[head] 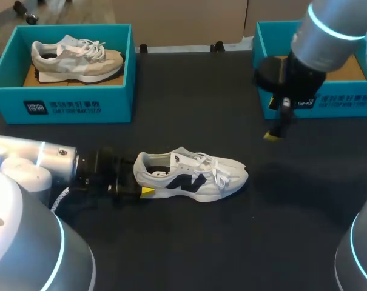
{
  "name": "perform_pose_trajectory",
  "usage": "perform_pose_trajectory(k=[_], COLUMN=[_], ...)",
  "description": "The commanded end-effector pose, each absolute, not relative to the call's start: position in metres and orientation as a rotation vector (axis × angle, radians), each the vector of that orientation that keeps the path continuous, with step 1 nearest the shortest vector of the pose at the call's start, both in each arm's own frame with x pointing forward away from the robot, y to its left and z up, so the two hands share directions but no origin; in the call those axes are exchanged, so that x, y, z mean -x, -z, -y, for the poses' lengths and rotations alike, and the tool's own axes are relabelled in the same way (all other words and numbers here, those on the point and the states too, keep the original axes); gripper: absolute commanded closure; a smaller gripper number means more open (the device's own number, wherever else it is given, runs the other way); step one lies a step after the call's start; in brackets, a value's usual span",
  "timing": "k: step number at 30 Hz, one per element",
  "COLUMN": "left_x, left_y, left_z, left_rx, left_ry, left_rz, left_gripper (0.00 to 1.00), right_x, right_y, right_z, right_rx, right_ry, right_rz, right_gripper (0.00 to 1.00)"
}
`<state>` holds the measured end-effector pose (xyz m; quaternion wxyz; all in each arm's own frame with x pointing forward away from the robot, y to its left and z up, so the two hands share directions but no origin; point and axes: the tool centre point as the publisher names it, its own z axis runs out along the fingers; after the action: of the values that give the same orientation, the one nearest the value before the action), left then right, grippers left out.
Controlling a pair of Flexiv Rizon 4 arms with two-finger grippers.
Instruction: Take the shoe out of the shoebox, open the shoe tongue, remove and reinsert the insole, then place the shoe into the shoebox
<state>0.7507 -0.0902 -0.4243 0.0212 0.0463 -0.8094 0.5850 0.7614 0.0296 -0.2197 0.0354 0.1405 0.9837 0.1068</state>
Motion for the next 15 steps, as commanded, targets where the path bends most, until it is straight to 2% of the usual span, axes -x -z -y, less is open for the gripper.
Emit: perform_pose_trajectory(k=[1,15], left_x=[-0.749,-0.749], left_y=[0.424,0.424], left_z=[0.09,0.09], left_rx=[-0.147,-0.147], left_ry=[-1.814,-1.814], left_rz=[2.511,2.511], left_gripper=[1.0,1.0], right_x=[-0.772,-0.786], right_y=[0.23,0.249], right_z=[-0.059,-0.102], right_rx=[-0.712,-1.073], right_ry=[-0.265,-0.178], right_rz=[-2.97,-2.783], right_gripper=[0.0,0.0])
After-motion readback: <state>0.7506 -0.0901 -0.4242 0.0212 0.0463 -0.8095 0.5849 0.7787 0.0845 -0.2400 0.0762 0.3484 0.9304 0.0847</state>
